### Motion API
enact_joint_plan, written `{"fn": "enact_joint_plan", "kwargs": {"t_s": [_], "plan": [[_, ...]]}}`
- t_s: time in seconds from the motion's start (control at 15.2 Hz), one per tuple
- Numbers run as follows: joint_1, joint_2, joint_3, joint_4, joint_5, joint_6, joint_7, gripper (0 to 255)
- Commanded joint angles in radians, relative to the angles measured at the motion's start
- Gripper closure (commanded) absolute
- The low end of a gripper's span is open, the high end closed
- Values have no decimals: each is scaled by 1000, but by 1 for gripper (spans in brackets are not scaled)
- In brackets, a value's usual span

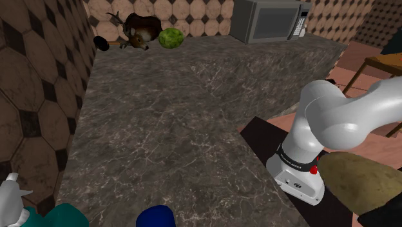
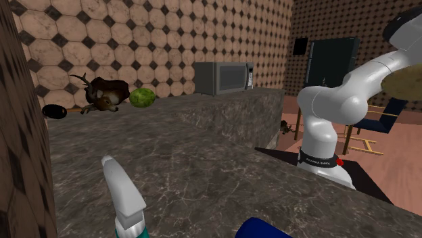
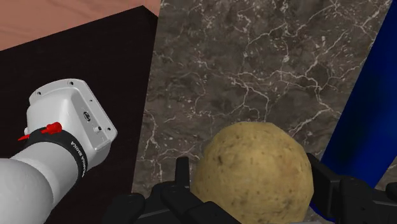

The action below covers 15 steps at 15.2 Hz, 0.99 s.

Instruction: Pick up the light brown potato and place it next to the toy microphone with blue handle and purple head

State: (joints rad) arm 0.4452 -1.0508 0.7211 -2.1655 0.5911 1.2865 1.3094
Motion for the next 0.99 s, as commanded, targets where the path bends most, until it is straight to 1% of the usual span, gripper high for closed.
{"fn": "enact_joint_plan", "kwargs": {"t_s": [0.0,0.33,0.92], "plan": [[11,-13,30,23,35,-17,50,255],[34,-38,99,103,119,-64,177,255],[63,-99,148,-24,170,11,159,255]]}}
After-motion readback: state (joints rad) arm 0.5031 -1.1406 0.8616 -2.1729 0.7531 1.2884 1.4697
